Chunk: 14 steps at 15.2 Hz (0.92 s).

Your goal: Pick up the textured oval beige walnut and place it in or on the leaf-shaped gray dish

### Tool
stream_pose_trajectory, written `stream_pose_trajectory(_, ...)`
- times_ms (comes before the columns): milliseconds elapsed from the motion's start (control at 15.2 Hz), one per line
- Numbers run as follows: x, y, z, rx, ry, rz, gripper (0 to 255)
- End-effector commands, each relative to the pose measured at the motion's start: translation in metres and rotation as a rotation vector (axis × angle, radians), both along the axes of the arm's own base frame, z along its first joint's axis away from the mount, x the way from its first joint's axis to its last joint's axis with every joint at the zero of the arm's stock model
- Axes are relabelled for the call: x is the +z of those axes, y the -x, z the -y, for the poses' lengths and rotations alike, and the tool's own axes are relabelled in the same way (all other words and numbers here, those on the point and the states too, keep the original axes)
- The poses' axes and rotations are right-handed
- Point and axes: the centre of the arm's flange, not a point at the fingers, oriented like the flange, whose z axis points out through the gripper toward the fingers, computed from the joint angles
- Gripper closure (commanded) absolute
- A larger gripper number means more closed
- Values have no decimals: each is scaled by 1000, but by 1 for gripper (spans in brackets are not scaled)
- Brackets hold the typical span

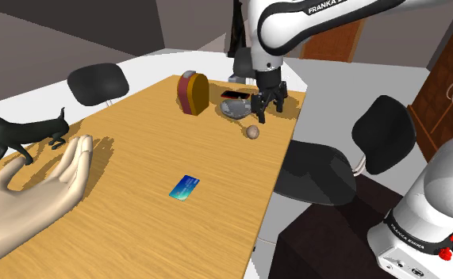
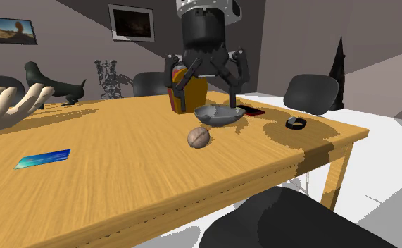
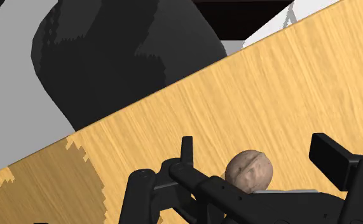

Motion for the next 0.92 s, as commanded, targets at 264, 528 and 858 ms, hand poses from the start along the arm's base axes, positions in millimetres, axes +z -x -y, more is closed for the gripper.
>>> stream_pose_trajectory(264,-39,-62,-36,3,42,-14,0)
stream_pose_trajectory(528,-59,-58,-34,3,42,-14,0)
stream_pose_trajectory(858,-78,-55,-32,3,42,-14,0)
